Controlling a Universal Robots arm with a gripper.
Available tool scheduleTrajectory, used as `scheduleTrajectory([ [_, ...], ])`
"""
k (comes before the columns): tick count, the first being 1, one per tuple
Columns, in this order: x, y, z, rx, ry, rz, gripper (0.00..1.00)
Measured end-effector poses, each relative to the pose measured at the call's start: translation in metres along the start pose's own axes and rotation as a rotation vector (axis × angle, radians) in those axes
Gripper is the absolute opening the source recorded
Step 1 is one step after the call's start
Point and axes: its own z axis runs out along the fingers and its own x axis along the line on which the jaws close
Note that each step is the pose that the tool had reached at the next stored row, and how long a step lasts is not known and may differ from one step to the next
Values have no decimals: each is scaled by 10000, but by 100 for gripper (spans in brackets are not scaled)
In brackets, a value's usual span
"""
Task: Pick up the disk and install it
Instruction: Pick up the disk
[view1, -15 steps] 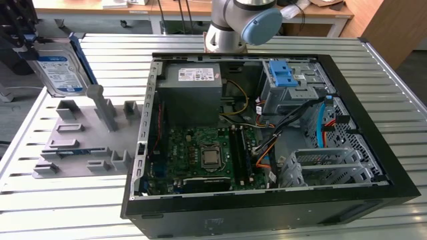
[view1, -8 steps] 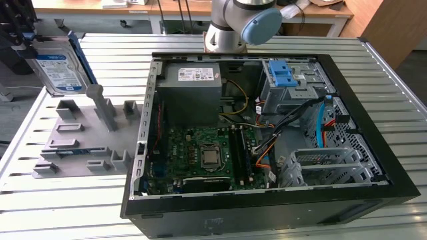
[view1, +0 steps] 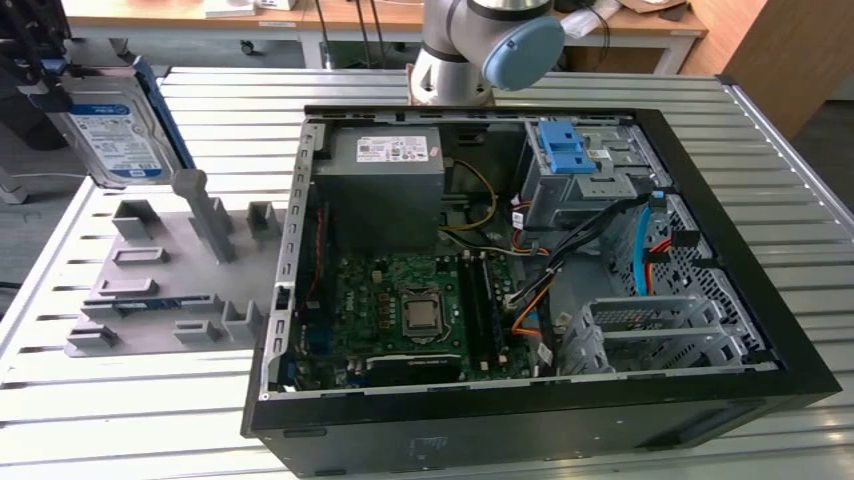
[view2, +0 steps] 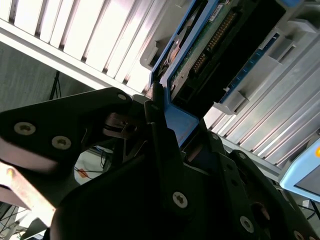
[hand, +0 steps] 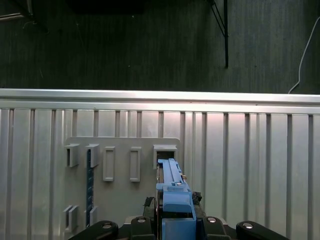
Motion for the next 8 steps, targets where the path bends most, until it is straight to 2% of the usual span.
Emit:
scheduleTrajectory([
  [8,-1,1,-82,0,0,0,36],
])
